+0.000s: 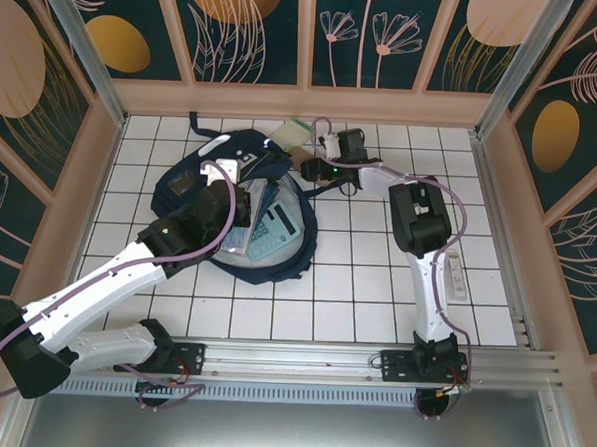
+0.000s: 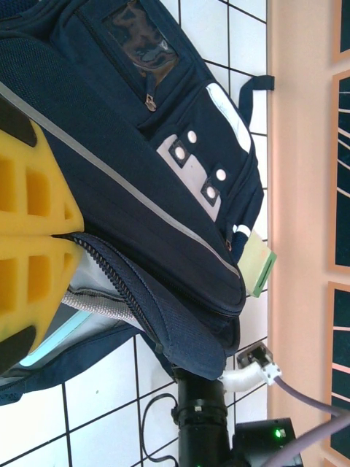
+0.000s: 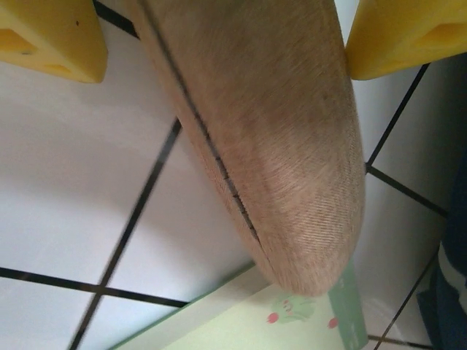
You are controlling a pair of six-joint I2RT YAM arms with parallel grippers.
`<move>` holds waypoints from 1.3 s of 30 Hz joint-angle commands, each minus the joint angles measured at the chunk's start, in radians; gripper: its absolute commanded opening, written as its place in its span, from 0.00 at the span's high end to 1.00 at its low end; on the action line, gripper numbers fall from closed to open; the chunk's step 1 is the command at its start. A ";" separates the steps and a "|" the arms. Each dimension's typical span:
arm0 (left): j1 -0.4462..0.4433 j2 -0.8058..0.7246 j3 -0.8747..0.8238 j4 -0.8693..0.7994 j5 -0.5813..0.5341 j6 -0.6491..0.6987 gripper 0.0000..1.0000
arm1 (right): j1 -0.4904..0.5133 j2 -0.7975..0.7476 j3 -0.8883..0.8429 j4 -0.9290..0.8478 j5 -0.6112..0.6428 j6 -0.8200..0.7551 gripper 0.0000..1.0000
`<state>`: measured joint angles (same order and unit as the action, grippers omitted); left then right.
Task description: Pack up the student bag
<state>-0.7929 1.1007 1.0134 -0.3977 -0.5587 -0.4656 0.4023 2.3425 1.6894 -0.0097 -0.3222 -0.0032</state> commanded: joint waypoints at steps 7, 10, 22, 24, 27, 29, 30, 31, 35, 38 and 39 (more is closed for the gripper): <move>-0.002 -0.012 0.010 0.036 -0.026 -0.008 1.00 | 0.058 -0.023 -0.021 -0.053 0.227 -0.109 0.21; -0.002 -0.013 0.010 0.036 -0.026 -0.008 1.00 | 0.048 -0.045 -0.041 -0.031 0.188 -0.082 0.29; -0.002 -0.016 0.002 0.046 -0.029 -0.007 1.00 | 0.036 -0.215 -0.213 0.081 0.174 0.000 0.59; -0.002 -0.014 0.001 0.054 -0.025 -0.005 1.00 | 0.029 -0.271 -0.252 0.086 0.173 0.054 0.61; -0.003 -0.009 0.001 0.071 -0.018 -0.004 1.00 | 0.036 -0.380 -0.347 0.110 0.135 0.116 0.61; -0.003 -0.001 0.007 0.081 -0.019 -0.003 1.00 | 0.056 -0.471 -0.427 0.120 0.133 0.137 0.60; -0.002 0.003 0.013 0.084 -0.020 -0.001 1.00 | 0.067 -0.509 -0.466 0.120 0.145 0.147 0.60; -0.002 0.008 0.021 0.086 -0.020 0.002 1.00 | 0.079 -0.554 -0.510 0.121 0.155 0.161 0.60; -0.003 0.032 0.052 0.101 -0.022 0.011 1.00 | 0.139 -0.742 -0.705 0.143 0.181 0.188 0.60; -0.003 0.053 0.072 0.107 -0.021 0.012 1.00 | 0.224 -0.846 -0.797 0.128 0.178 0.185 0.60; -0.002 0.060 0.076 0.110 -0.018 0.011 1.00 | 0.251 -0.870 -0.818 0.121 0.177 0.180 0.60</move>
<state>-0.7929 1.1519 1.0332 -0.3771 -0.5587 -0.4648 0.5972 1.5349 0.9329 0.1017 -0.1478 0.1596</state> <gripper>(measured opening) 0.061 0.615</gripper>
